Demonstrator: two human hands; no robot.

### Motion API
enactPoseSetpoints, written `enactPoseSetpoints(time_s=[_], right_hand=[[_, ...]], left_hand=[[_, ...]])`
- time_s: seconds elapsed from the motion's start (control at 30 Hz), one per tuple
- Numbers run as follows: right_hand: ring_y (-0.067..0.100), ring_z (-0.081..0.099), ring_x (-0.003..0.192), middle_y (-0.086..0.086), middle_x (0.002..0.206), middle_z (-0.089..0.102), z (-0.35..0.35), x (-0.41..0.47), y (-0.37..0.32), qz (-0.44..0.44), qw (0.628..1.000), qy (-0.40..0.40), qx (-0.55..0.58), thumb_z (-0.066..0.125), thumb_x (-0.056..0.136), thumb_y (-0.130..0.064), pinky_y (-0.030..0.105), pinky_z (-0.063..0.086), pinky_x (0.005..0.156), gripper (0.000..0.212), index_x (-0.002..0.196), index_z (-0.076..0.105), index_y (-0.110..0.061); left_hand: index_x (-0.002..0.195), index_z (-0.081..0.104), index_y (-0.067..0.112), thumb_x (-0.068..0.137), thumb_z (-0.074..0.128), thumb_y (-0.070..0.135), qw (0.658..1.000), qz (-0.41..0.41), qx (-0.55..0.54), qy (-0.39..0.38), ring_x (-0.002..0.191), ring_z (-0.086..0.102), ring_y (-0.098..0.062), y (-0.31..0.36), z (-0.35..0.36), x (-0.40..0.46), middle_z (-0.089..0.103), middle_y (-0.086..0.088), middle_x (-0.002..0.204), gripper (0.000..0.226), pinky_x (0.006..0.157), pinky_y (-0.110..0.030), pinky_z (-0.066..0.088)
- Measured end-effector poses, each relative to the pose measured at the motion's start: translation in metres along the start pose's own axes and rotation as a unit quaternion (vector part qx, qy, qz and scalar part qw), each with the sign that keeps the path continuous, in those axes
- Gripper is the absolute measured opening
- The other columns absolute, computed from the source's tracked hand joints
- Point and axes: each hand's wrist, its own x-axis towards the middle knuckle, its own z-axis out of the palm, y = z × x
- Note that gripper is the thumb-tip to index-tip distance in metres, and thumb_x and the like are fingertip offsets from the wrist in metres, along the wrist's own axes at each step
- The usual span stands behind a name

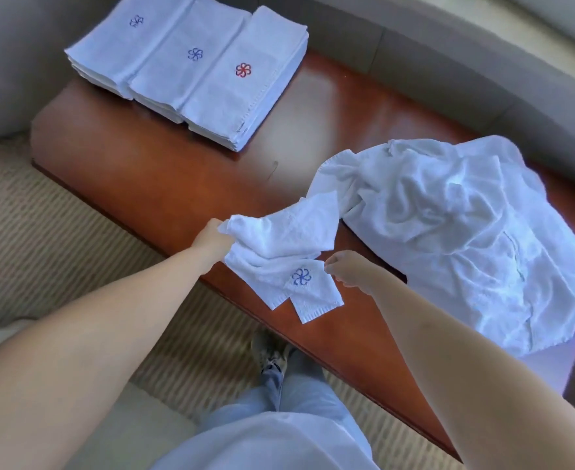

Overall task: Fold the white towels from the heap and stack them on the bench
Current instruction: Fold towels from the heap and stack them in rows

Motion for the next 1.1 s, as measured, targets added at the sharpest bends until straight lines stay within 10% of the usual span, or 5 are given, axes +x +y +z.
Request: enactPoseSetpoints(time_s=[0.17,0.3,0.5,0.9,1.1], right_hand=[[0.021,0.059,0.076,0.007,0.091,0.064,0.006,0.04,0.001,0.009,0.992,0.113,0.052,0.06,0.09,-0.014,0.039,0.054,0.072,0.038,0.127,0.057,-0.003],[0.021,0.064,0.075,0.007,0.105,0.065,0.021,0.066,0.0,0.064,0.951,0.103,0.284,0.073,0.081,-0.022,0.035,0.057,0.065,0.083,0.151,0.029,-0.03],[0.009,0.073,0.073,0.005,0.099,0.075,0.029,0.078,0.0,0.011,0.928,0.061,0.368,0.071,0.091,-0.021,0.029,0.054,0.07,0.014,0.104,0.065,-0.019],[0.011,0.048,0.063,-0.015,0.064,0.051,-0.081,-0.053,-0.064,-0.15,0.875,0.402,0.224,0.048,0.076,-0.036,0.032,0.038,0.063,0.01,0.075,0.048,-0.025],[0.008,0.046,0.134,-0.014,0.151,0.047,-0.066,-0.034,-0.087,-0.272,0.933,0.215,0.1,0.066,0.082,-0.014,0.025,0.038,0.105,0.077,0.145,0.041,-0.05]], left_hand=[[0.088,0.051,0.017,0.104,0.048,0.021,1.0,-0.024,0.004,0.0,0.079,0.048,-0.022,-0.009,0.015,0.019,0.052,0.001,0.08,0.017,0.073,-0.033,0.042],[0.076,0.043,0.014,0.107,0.045,0.011,0.996,-0.091,-0.017,-0.009,0.075,0.046,-0.018,-0.035,0.026,0.035,0.047,-0.003,0.085,0.031,0.085,-0.031,0.04],[0.093,0.053,0.007,0.107,0.036,0.011,0.995,-0.09,-0.035,-0.016,0.084,0.043,-0.022,-0.055,0.027,0.038,0.051,-0.007,0.09,0.023,0.078,-0.032,0.036],[0.106,0.063,0.009,0.094,0.049,0.033,0.986,0.081,-0.101,-0.101,0.086,0.061,-0.021,0.018,0.016,-0.013,0.068,-0.003,0.1,0.029,0.086,-0.038,0.054],[0.114,0.064,0.007,0.094,0.045,0.027,0.99,0.03,-0.128,-0.048,0.089,0.066,-0.028,-0.006,0.014,-0.009,0.069,-0.012,0.103,0.034,0.087,-0.045,0.059]])
